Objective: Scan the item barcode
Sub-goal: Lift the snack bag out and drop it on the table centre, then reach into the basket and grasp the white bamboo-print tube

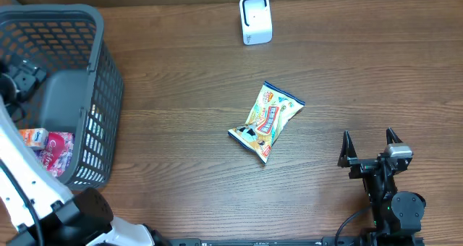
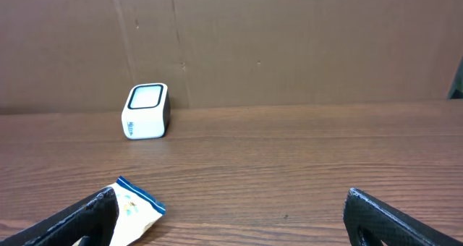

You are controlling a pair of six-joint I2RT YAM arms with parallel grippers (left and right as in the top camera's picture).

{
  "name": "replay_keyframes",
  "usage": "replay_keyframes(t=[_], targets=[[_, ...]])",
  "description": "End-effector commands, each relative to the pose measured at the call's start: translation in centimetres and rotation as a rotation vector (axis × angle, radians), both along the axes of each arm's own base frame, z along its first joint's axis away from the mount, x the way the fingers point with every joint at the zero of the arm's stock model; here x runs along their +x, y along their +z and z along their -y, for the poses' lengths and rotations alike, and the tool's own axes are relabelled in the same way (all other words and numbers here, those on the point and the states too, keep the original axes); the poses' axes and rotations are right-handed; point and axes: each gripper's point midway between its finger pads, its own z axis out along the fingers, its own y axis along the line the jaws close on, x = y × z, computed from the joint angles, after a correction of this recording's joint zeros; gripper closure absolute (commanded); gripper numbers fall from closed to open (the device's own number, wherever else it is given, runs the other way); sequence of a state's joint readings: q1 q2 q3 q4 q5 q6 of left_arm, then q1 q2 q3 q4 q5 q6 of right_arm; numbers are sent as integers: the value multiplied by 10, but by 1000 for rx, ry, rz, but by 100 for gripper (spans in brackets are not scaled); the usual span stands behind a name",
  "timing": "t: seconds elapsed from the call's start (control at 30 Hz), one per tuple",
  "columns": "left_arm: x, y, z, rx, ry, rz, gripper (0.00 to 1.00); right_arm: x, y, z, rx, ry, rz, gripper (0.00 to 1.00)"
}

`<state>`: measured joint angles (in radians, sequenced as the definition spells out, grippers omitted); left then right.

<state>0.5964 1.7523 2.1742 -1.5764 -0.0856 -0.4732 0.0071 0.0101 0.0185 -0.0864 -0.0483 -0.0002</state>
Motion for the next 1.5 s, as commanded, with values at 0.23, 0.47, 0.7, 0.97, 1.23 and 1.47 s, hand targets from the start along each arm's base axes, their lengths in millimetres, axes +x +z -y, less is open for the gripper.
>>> replay_keyframes(t=[0.23,0.47,0.7,0.97,1.23,1.47], targets=[[20,-98,-10,-32,-161,-122,10,0,-2,0,4,3,3,0],[17,-168,9,-114,-323,-179,23,0,-2,0,4,3,3,0],[5,-222,20,-150,-347,-211,23,0,-2,0,4,3,3,0],[18,-251,26,-113,-469,-141,28,0,-2,0,4,3,3,0],[9,-274,31,-107,-484,-157,57,0,-2,0,4,3,3,0],[19,-259,26,-93,-480,-136,96,0,-2,0,4,3,3,0]])
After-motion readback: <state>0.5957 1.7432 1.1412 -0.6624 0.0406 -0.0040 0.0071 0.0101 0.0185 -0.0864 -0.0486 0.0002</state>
